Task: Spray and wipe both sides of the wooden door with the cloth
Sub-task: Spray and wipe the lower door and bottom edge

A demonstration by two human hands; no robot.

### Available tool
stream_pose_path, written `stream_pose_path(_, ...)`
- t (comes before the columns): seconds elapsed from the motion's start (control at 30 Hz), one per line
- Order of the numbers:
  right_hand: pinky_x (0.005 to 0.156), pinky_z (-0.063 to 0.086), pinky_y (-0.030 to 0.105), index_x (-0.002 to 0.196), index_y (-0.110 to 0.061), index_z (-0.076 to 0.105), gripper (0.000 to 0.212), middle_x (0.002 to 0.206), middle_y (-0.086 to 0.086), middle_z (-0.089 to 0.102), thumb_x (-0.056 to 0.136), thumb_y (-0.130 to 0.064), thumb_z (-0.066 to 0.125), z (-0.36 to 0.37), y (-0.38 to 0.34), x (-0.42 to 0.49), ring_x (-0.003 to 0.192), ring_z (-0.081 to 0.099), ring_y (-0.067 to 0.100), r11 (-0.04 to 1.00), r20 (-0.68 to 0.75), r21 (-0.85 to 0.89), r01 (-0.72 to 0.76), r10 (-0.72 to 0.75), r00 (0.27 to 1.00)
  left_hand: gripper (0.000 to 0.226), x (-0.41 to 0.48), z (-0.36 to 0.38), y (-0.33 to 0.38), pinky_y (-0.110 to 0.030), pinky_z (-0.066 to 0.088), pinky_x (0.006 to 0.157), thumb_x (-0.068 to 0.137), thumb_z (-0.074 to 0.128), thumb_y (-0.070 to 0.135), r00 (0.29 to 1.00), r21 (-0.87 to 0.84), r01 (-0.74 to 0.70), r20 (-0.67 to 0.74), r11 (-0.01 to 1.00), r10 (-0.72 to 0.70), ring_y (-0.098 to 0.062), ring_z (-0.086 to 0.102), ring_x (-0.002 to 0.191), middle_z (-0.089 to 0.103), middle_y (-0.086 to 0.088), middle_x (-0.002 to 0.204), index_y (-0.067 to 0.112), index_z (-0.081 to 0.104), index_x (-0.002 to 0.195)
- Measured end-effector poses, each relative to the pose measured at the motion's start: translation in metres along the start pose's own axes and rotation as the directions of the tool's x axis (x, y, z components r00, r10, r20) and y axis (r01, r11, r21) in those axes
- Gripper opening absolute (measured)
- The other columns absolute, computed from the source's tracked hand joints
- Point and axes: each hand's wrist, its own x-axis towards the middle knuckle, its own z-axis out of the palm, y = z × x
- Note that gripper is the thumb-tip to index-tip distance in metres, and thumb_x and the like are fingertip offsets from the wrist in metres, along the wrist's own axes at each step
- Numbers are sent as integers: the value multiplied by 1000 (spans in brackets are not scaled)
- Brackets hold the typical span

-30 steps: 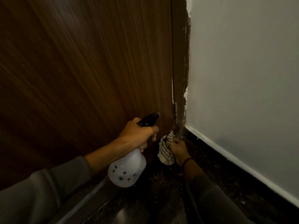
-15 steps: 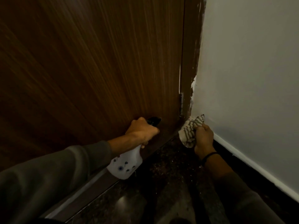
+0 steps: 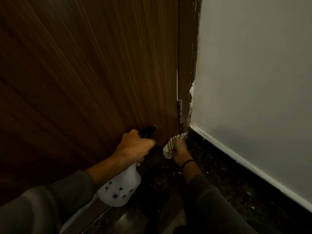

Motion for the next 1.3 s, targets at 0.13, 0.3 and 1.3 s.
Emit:
stream_pose_path(0.13,43,30,24,95,-43,56,36,55,0,42,112,-35,25,-3,-14,4,44,36,13,996,-60,80,35,-30,998,23,2,-3,5,-22,43,42,89,71,23,1000,-28,-9,23,1000,10,-11,42,28,61,-5,63,5,62,99)
stream_pose_path(0.3,111,39,43,159,-45,7,61,152,0,38,109,-19,33,-13,1,-1,129,44,18,971,-12,-100,217,-219,976,23,3,-2,11,-22,44,43,89,71,23,998,-58,-46,36,997,48,-11,43,28,54,-1,50,6,58,83)
stream_pose_path(1.3,117,17,13,156,-33,6,56,165,-9,5,111,-14,33,42,34,-108,150,18,7,867,144,-142,477,-459,877,34,-49,-48,-11,-21,41,40,93,68,22,994,-4,-68,-90,998,68,-11,43,28,46,6,33,9,56,64)
